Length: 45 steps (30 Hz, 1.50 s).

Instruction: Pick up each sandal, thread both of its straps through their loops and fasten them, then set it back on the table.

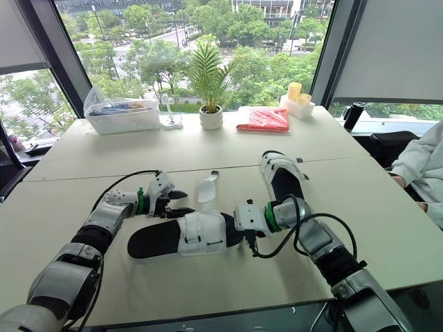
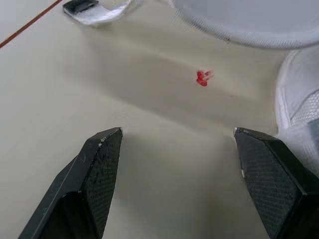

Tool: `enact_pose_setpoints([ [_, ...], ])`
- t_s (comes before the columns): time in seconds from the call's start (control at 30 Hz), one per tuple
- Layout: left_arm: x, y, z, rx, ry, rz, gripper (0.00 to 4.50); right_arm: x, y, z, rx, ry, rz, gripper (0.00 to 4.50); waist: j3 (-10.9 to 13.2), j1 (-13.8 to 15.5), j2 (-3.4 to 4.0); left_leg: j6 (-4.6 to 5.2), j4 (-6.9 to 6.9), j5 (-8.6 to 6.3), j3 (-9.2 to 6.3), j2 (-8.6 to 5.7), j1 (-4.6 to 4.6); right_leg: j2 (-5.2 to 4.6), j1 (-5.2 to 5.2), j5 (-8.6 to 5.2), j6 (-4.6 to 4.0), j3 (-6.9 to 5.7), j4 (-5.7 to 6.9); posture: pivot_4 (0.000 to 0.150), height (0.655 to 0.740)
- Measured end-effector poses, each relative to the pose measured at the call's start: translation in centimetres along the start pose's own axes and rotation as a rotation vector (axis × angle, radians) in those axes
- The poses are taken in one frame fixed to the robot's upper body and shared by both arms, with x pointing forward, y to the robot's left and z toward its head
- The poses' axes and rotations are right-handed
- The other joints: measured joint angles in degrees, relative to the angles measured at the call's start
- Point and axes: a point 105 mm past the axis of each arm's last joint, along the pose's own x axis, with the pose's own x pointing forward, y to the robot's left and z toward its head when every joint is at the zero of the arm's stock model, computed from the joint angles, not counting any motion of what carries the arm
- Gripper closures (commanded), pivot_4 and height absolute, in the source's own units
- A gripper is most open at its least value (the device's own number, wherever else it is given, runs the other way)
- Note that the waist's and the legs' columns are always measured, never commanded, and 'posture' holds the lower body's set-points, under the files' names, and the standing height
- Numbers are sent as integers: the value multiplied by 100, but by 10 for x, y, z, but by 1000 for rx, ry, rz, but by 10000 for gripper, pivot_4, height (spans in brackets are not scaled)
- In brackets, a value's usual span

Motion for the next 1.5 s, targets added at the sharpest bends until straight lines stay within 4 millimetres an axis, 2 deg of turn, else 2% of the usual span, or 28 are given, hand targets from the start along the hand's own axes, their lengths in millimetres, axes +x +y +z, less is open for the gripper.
enact_pose_setpoints([
  [0.17,-3,10,2,-64,-24,41,8217,0,-2,0,-5,4,-1,45000,1,-11,-1,0,6,1,-1,0,1,2,-2,0,0,-2,10,1500,7400],
  [0.3,-9,15,8,-295,-119,42,8217,0,-2,1,-12,2,3,45000,6,-16,-9,0,5,1,-1,0,-5,3,-10,0,0,-5,15,1500,7400],
  [0.4,-9,16,21,-434,-200,7,8217,0,-2,1,-12,2,6,45000,10,-12,-16,-1,6,2,-2,0,-6,3,-9,0,0,-8,15,1500,7400],
  [0.6,0,-3,49,-651,-307,-164,8217,1,-2,1,-13,0,6,45000,10,-26,-16,-1,7,2,-2,0,-5,3,-9,0,0,-8,17,1500,7400],
  [0.73,4,-14,54,-776,-324,-244,8217,1,-2,2,-13,-2,6,45000,10,-30,-17,-3,6,3,-2,0,-5,3,-13,0,0,-6,20,1500,7400],
  [1.03,25,-31,53,-859,-296,-311,8217,1,-2,1,-13,0,6,45000,11,-18,-17,-7,7,5,-2,0,-5,3,-12,0,0,-2,20,1500,7400],
  [1.17,40,-36,65,-883,-309,-330,8217,1,-2,1,-14,1,6,45000,11,-18,-19,-7,8,5,-2,-1,-5,2,-11,0,0,-3,20,1500,7400],
  [1.3,49,-34,74,-900,-334,-311,8217,1,-2,1,-15,0,6,45000,12,-20,-19,-8,7,5,-2,0,-5,2,-12,0,0,-4,20,1500,7400],
  [1.5,53,-23,73,-953,-376,-235,8217,1,-2,1,-15,1,6,45000,13,-17,-20,-8,8,5,-2,-1,-6,2,-12,1,1,-6,20,1500,7400],
])
